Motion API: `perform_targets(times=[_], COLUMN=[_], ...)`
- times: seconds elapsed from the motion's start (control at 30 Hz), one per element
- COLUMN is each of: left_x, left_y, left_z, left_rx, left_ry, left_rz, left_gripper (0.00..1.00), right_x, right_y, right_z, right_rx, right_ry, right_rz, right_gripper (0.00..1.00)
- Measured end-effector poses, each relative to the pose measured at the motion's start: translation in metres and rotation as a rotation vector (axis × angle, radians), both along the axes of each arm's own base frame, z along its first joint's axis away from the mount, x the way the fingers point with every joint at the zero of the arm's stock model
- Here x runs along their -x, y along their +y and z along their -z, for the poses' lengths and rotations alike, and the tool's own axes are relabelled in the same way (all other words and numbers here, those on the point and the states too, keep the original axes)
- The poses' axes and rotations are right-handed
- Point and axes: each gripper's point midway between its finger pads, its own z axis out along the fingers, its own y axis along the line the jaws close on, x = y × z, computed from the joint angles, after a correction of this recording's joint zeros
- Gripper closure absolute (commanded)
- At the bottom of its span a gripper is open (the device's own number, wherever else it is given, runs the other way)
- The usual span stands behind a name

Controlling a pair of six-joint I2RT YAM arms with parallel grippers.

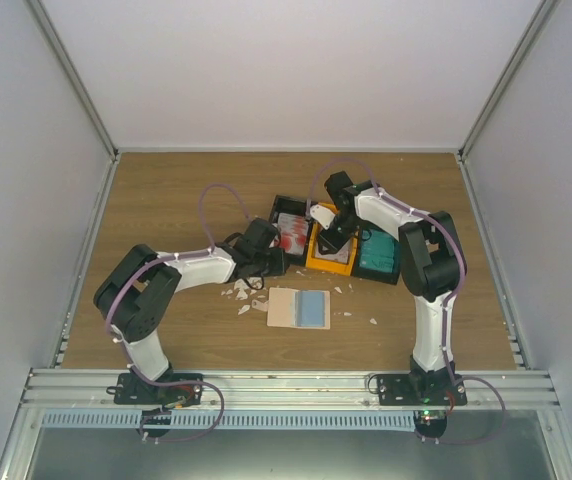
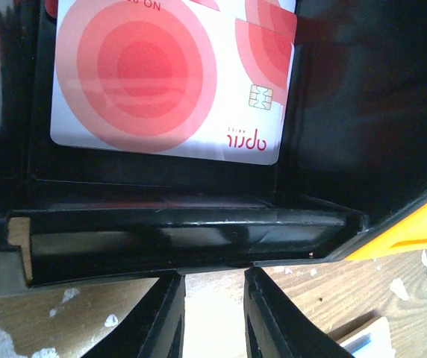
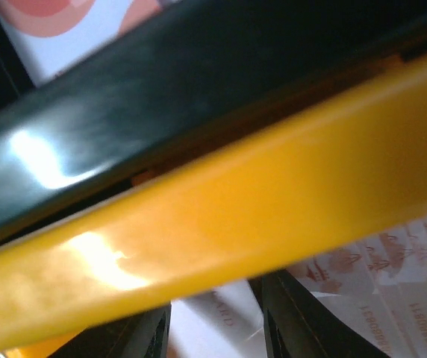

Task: Put the credit cards into the card holder
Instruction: Pick up the credit card from the storage box.

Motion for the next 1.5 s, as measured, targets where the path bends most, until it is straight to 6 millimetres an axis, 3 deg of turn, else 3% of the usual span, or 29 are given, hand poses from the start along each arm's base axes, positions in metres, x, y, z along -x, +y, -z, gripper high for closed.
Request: perform_targets(times=[0.23,0.47,0.67,1.0,1.5], left_x=[-0.003,-0.009,-0.013,-0.015,-0.018], left_y=[0.0,-0.001,-0.001,-0.001,-0.003], left_z=[0.002,0.001,0.0,0.001,-0.002], left_rx=[-0.002,0.001,0.002,0.001,0.023], left_ry=[0.005,0.001,-0.006,-0.011,-0.019], left_rz=[-0.002,-0.009,-0.011,-0.002,0.009], left_gripper=[0.75,0.75,0.75,0.75,0.74], right_x=[0.003,0.007,0.025,0.045,0.033], right_y=[0.002,0.003,0.007,0.006,0.004], right_z=[-0.002,-0.021,-0.035,-0.026,-0.031], right_rx=[-0.029,-0.068,-0.13,-0.139,-0.114], right_ry=[0.012,-0.015,0.008,0.064,-0.006], right_rz=[0.001,0.004,0.012,0.022,0.031], right_gripper=[0.69,0.74,0.74,0.75,0.96])
